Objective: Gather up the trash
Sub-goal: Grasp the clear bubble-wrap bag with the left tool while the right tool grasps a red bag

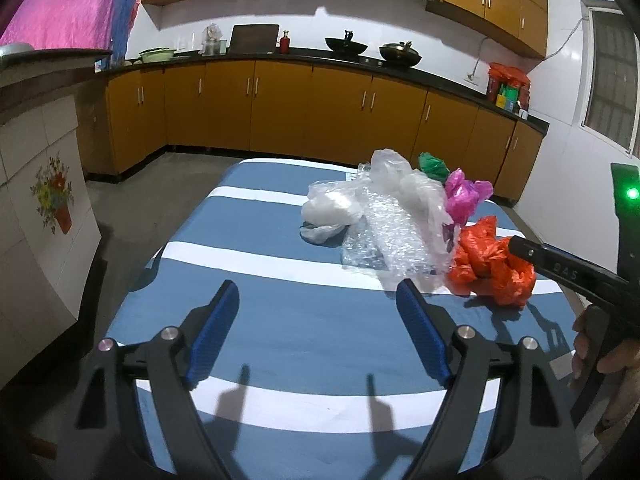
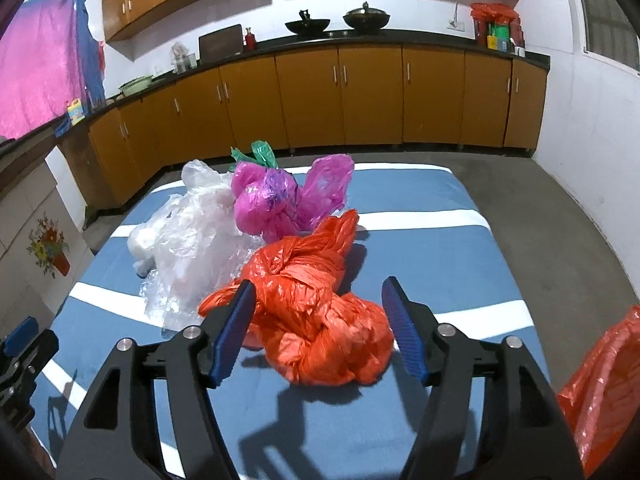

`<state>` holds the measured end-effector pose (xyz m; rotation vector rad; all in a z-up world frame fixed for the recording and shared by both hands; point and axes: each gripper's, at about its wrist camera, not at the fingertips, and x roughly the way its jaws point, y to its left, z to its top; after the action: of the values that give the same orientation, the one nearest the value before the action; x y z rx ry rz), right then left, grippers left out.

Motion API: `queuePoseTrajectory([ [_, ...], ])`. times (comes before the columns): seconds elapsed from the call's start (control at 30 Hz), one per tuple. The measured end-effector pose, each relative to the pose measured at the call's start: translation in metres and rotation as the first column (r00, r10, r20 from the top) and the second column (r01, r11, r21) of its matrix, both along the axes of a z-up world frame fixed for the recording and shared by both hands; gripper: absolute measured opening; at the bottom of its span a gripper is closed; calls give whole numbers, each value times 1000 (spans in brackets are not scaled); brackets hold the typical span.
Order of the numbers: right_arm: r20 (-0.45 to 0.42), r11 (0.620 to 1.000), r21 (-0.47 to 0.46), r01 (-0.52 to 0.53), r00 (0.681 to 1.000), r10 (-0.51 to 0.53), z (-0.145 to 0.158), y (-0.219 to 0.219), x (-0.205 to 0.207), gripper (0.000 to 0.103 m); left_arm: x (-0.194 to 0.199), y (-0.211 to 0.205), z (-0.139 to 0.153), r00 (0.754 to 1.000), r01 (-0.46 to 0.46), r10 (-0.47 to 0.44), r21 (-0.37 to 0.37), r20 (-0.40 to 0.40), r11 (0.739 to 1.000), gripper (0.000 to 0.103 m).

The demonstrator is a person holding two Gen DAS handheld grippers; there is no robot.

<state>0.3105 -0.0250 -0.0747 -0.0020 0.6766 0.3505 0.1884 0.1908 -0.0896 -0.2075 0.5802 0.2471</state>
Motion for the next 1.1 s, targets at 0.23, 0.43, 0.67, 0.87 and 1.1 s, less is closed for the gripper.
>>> queuePoseTrajectory([
  [0.23, -48, 998, -39, -51, 998, 49, -18, 8, 2, 67, 8, -2, -4, 1000, 21, -22, -12, -8, 1000, 80],
  [0.43, -74, 995, -58, -86, 994, 82, -23, 7, -3, 47, 14, -9, -3, 999, 44, -44, -11, -8, 999, 80],
  [0.67, -78, 997, -38, -66, 995, 63, -22, -11, -15, 34, 33, -22, 7, 997, 80, -80, -23, 4, 997, 80],
  [0.87, -83, 1000, -4, -15, 996, 15, -21, -41, -33, 33, 70, -43, 19, 991, 133, -133, -40, 16, 990, 79],
  [1.1, -94, 999, 19, 35, 995, -34, -19, -69, -46, 33, 138, -66, 15, 986, 152, -154, -37, -66, 988, 58],
])
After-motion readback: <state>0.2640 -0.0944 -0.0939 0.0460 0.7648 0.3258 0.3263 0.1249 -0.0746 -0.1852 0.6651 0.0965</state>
